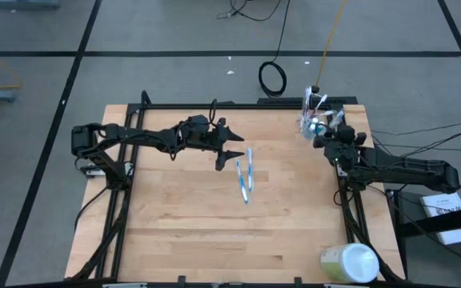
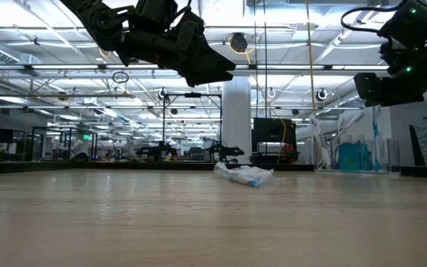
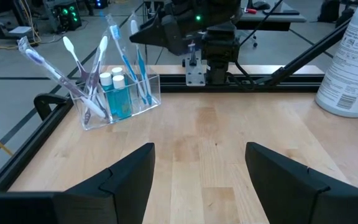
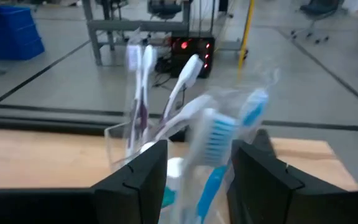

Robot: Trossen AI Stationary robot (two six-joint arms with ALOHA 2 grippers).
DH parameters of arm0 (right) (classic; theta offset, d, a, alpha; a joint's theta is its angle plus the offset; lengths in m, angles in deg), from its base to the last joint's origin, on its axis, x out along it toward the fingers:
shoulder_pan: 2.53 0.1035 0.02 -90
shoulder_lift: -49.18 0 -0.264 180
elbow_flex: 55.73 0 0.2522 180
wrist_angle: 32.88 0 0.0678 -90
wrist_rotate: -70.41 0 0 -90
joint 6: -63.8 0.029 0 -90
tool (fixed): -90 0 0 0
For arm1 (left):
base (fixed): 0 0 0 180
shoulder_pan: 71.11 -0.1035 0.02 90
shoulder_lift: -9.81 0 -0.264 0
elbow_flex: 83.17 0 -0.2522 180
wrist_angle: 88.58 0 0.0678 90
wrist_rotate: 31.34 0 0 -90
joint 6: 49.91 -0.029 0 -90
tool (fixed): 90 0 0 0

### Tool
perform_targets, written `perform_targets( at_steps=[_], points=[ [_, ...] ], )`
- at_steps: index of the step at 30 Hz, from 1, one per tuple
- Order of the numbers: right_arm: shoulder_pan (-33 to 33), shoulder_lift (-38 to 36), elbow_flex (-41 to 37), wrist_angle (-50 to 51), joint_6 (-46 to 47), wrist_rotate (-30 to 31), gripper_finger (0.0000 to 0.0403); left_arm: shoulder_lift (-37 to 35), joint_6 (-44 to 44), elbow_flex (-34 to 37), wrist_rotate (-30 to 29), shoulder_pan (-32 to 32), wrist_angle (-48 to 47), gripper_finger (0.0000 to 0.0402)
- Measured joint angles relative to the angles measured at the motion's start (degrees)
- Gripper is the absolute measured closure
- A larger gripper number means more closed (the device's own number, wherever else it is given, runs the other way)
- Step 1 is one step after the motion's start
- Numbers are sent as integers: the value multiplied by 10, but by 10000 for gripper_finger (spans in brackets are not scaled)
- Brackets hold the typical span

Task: Pick & Place toothbrushing station
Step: Put the blue toothbrush into the right of the transparent organizer

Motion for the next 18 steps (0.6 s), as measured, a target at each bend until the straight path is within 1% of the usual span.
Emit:
perform_targets(
  at_steps=[6, 14, 18],
  points=[
    [0, 1, 0, 0, -6, 40, 246, 0, 0, 0, 0, 0, 0, 147],
    [0, 2, 0, -9, -26, 132, 266, 0, 0, 0, 0, 0, 0, 146],
    [0, 2, 0, -46, -38, 132, 272, 0, 0, 0, 0, 0, 0, 146]
  ],
)
